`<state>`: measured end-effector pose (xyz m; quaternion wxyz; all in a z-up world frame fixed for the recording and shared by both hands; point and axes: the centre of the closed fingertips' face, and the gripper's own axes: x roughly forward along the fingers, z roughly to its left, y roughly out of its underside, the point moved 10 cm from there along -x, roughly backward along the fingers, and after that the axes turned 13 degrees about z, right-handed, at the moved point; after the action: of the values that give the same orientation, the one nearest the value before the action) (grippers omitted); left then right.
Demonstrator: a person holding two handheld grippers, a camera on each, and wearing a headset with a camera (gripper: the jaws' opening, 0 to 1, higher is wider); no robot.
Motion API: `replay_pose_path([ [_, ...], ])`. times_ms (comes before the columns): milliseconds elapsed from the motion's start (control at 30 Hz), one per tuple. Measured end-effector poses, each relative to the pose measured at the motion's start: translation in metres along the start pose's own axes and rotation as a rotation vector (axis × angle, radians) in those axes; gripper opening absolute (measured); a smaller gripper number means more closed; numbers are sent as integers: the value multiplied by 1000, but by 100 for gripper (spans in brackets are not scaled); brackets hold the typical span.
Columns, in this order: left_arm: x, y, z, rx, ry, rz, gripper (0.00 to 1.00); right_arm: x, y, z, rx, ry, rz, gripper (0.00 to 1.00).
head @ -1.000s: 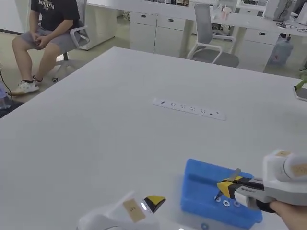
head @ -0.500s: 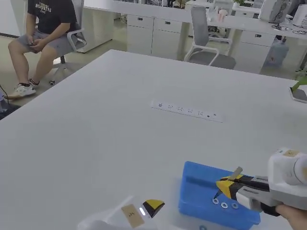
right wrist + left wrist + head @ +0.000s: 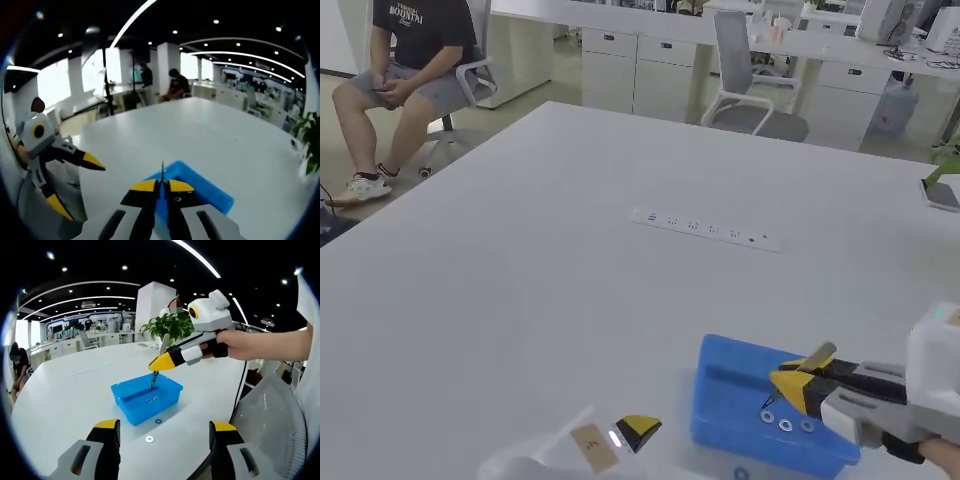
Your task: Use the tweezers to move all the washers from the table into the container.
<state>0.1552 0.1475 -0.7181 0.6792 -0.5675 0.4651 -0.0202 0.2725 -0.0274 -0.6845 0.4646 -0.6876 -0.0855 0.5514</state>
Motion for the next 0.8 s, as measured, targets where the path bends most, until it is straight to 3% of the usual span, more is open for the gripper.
replay_pose_path([
  [333,1,1,0,0,-2,6,73,4,13,10,23,-51,20,4],
  [533,0,1,1,-2,-8,7,72,16,25,17,31,-74,49,4],
  [667,0,1,1,1,-14,10,72,25,35,19,9,-64,91,4],
  [800,0,1,2,-2,-14,7,72,32,43,20,-11,-57,100,4],
])
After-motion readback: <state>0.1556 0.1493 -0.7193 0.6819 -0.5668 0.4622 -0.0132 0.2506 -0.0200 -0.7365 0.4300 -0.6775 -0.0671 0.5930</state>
